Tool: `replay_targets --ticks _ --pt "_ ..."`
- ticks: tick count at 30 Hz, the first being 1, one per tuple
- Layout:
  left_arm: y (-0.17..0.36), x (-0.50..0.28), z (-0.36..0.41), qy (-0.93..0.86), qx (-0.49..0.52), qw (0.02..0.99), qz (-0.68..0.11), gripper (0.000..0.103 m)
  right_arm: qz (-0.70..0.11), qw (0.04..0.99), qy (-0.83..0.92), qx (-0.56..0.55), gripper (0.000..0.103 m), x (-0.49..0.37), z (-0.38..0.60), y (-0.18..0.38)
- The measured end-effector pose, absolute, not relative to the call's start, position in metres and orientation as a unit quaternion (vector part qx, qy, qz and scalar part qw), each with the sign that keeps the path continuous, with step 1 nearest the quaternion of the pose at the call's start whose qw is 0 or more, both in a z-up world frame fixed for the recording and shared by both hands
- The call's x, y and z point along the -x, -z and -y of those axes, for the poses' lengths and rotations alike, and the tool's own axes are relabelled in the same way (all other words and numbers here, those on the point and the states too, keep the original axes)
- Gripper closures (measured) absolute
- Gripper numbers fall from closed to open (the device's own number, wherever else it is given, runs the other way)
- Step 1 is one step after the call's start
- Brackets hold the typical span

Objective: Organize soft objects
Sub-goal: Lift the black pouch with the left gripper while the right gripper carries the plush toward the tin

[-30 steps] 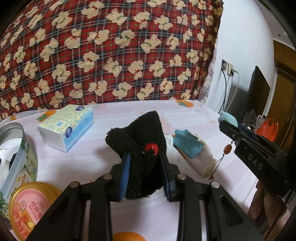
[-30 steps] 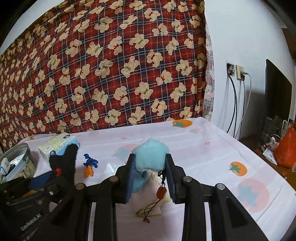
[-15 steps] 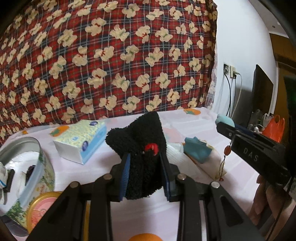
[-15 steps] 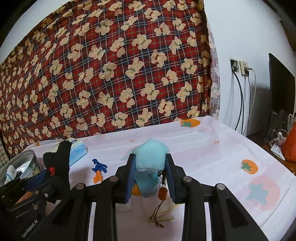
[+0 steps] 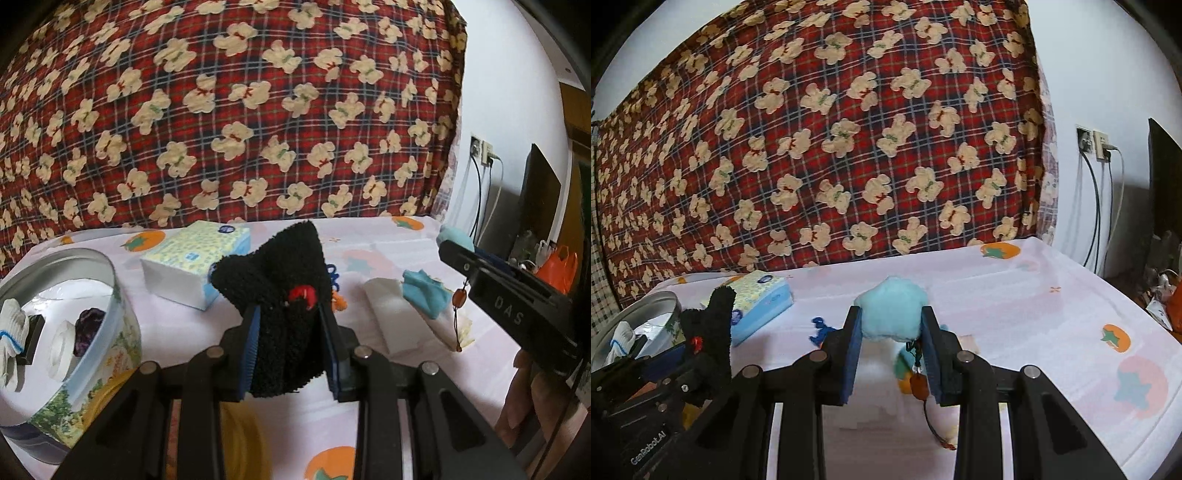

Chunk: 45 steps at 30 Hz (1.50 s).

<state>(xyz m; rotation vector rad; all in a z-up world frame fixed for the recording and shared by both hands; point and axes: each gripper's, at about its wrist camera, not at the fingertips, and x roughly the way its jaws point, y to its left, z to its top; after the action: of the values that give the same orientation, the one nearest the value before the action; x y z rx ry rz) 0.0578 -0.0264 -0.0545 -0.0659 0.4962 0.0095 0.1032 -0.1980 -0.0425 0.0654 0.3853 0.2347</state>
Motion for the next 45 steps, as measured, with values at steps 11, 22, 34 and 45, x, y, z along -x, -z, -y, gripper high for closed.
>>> replay_targets --ticks 11,22,34,45 --pt "0.055 -0.049 -0.002 -0.016 0.051 0.968 -0.245 0.073 -0.189 0.973 -0.132 -0.022 0.070 -0.097 0.169 0.043" --pt "0.055 -0.045 -0.016 -0.019 0.061 0.968 -0.244 0.073 -0.189 0.972 -0.141 -0.013 0.070 -0.094 0.151 0.044" --pt "0.055 -0.043 -0.033 -0.017 0.080 0.967 -0.241 0.073 -0.186 0.971 -0.150 -0.004 0.070 -0.089 0.136 0.044" --pt "0.057 -0.043 -0.048 -0.020 0.093 0.965 -0.246 0.073 -0.186 0.969 -0.160 0.008 0.070 -0.086 0.119 0.044"
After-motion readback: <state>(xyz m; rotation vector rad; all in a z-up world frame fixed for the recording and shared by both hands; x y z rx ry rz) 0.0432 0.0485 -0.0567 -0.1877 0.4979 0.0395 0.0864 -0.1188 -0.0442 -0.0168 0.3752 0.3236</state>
